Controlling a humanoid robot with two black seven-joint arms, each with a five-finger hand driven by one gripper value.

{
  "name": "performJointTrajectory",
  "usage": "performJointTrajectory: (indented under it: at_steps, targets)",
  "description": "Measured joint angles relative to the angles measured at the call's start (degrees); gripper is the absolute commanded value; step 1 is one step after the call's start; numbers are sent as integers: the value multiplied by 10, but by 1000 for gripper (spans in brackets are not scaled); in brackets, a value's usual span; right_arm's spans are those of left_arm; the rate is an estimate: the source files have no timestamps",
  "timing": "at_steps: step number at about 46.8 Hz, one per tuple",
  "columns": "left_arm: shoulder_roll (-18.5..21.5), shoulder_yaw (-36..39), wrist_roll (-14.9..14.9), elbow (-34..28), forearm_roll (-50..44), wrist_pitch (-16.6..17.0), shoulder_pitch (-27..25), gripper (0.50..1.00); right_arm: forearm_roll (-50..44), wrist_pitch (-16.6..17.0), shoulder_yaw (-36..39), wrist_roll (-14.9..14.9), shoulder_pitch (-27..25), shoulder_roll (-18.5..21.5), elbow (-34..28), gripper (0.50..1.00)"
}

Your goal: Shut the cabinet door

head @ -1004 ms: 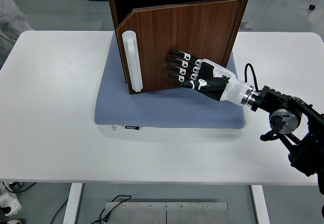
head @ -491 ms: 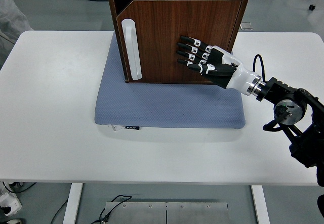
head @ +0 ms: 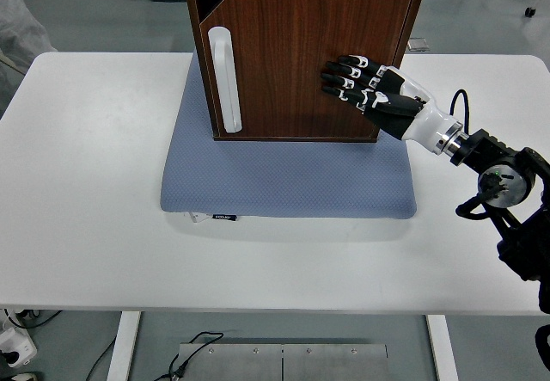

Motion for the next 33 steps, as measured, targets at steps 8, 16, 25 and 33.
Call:
performJointTrajectory:
  at_steps: [8,16,25,33]
  targets:
    - [0,0,0,0,0,0,0,1000,0,0,2,1,-2,1,1,1000]
    - [0,0,0,0,-1,0,0,1000,2,-8,5,3,-4,3,1,1000]
    - [0,0,0,0,-1,0,0,1000,32,-36,6,5,-5,3,1,1000]
    - [0,0,0,0,-1,0,-2,1000,35,-34,0,4,-15,1,3,1000]
